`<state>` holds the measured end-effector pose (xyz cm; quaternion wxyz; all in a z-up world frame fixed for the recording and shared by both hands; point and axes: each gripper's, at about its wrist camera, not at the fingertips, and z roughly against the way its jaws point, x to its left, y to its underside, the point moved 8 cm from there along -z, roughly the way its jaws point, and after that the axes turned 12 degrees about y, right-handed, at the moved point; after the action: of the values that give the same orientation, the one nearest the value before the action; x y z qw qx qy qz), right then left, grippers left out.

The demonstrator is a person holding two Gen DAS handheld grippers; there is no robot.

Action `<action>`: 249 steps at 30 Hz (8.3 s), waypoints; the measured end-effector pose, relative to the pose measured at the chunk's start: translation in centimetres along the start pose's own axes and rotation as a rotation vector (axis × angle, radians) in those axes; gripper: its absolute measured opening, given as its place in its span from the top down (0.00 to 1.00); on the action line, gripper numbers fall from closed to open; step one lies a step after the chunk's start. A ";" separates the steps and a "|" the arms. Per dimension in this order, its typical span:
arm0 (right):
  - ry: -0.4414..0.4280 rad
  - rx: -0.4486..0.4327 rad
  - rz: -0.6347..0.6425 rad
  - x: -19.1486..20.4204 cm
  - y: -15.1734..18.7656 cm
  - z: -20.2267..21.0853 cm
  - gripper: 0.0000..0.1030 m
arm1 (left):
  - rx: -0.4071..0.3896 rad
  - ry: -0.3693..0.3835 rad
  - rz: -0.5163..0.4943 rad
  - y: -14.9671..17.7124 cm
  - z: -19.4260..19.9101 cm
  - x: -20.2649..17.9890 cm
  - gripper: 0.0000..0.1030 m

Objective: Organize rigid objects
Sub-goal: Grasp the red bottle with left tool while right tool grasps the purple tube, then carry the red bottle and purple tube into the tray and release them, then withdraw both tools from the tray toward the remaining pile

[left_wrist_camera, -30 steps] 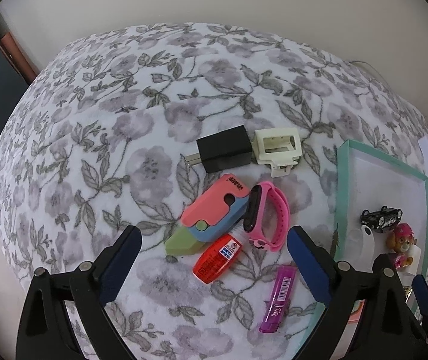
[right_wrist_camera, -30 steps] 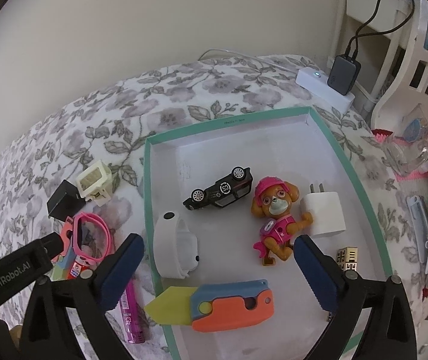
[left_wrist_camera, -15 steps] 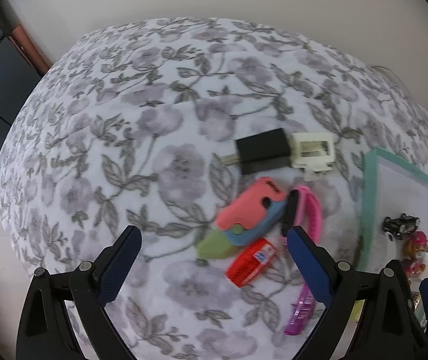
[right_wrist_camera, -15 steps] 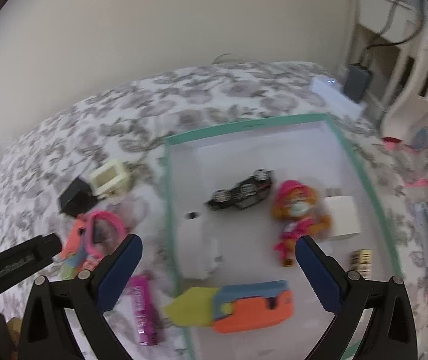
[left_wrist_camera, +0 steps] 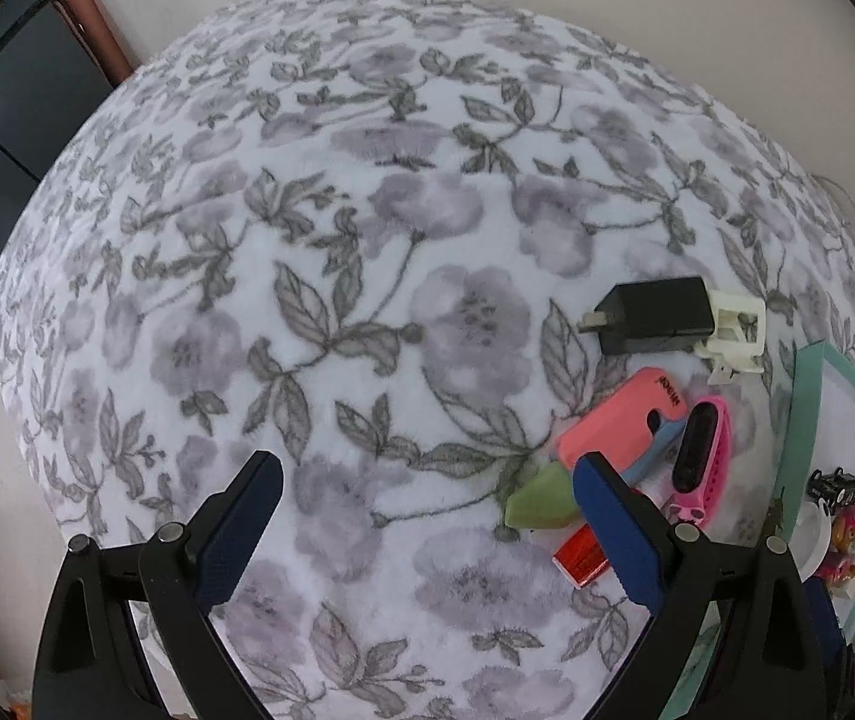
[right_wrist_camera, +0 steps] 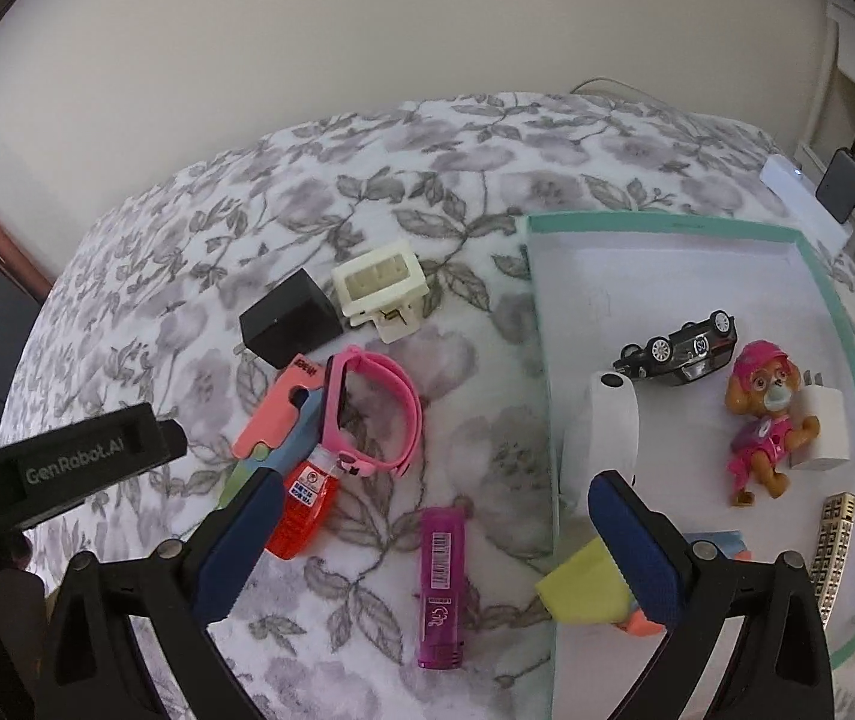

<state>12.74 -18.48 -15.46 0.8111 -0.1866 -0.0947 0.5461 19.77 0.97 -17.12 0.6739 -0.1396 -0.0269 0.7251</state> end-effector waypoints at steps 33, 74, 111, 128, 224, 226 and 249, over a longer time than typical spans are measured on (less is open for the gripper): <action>-0.044 0.221 0.087 1.2 3.5 -3.2 0.65 | 0.099 0.115 -0.125 1.5 -1.5 -4.0 0.06; -0.054 0.252 0.051 -0.4 4.2 -3.6 0.79 | 0.151 0.113 -0.345 5.2 -5.1 -11.5 0.67; -0.055 0.189 0.074 -0.1 2.4 -1.8 0.80 | 0.100 0.130 -0.339 3.7 -3.7 -11.0 0.70; -0.057 0.112 0.052 -0.7 1.0 0.4 0.80 | 0.005 0.190 -0.280 1.7 0.4 -9.3 0.78; 0.194 0.007 -0.239 -16.4 -0.4 2.1 0.34 | -0.093 0.086 -0.358 4.3 1.3 -15.6 0.25; 0.188 0.002 -0.231 -16.0 -0.4 2.1 0.32 | -0.091 0.046 -0.339 4.1 1.1 -14.7 0.25; 0.121 -0.055 -0.163 -11.9 -1.0 2.1 0.00 | -0.073 0.025 -0.084 0.8 1.4 -6.4 0.05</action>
<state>8.24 -29.36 -12.56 0.8516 -0.2331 -0.0756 0.4634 19.00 -5.16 -14.93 0.6983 -0.1721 -0.0507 0.6930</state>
